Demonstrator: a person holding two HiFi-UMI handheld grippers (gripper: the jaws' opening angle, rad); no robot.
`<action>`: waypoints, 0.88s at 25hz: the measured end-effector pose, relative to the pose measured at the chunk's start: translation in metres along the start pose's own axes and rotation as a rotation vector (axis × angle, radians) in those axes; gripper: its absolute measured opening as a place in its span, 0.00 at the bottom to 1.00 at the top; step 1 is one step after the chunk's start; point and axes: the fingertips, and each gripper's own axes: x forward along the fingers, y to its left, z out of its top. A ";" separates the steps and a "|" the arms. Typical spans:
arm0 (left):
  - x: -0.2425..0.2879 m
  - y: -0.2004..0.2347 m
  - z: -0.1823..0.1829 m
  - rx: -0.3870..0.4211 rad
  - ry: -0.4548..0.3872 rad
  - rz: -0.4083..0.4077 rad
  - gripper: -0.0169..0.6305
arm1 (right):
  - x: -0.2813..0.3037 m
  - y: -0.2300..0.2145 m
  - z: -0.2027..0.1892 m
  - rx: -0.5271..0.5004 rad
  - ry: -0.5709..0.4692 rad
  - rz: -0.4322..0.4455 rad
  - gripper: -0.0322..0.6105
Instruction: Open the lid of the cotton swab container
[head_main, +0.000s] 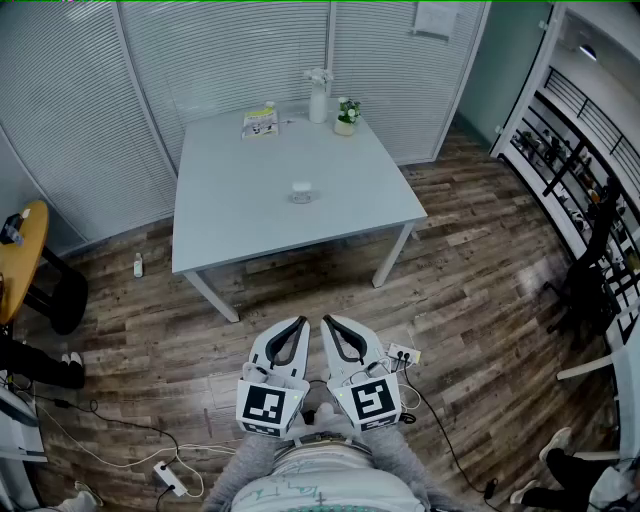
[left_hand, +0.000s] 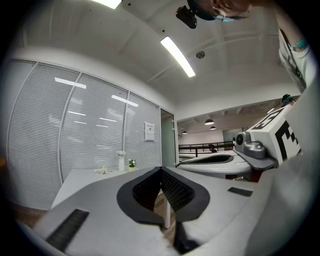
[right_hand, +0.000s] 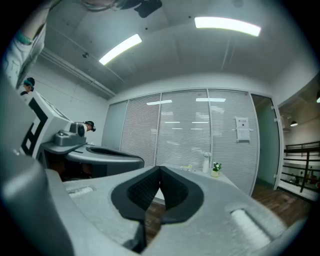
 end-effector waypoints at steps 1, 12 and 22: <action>0.000 0.000 -0.001 0.006 -0.005 0.002 0.02 | -0.002 -0.001 0.000 0.002 -0.007 0.007 0.05; 0.003 0.010 -0.006 -0.057 -0.017 0.025 0.02 | 0.003 -0.011 -0.015 0.006 -0.012 0.023 0.05; 0.061 0.056 -0.004 -0.065 -0.010 -0.013 0.02 | 0.064 -0.047 -0.013 0.003 0.030 -0.036 0.05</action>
